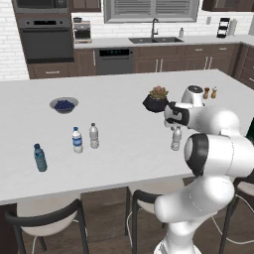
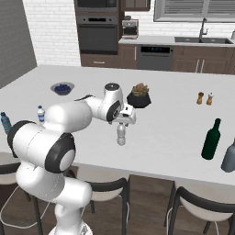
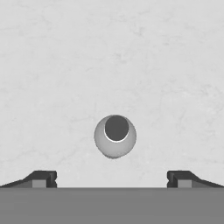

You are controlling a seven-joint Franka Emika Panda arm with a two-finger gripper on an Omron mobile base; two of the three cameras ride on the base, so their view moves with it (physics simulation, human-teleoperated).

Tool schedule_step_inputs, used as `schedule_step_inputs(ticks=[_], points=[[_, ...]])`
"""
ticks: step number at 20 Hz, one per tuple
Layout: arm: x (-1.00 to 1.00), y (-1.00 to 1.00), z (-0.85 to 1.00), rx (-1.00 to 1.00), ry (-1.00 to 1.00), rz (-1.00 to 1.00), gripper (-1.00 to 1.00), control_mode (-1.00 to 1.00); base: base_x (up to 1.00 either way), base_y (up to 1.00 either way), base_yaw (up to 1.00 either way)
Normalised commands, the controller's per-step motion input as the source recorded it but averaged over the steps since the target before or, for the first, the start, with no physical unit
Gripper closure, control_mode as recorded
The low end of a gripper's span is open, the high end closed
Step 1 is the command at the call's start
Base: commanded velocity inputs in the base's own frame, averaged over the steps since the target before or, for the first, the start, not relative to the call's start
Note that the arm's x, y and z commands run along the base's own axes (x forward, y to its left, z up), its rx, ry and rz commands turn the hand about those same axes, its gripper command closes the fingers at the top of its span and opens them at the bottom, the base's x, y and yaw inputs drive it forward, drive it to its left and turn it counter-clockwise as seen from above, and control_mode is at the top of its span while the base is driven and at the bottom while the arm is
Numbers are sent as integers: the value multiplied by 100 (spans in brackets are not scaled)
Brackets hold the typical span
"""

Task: Move the plastic bottles in the middle to the plastics group, and the glass bottles in the middle to the glass group.

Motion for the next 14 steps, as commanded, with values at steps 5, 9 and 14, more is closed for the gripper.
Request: schedule_step_inputs(ticks=[5,9,14], points=[[0,0,-17,0,0,0,-100,-100,0,0,0],[3,0,-18,0,0,0,-100,-100,0,0,0],[15,0,-12,0,0,0,-100,-100,0,0,0]])
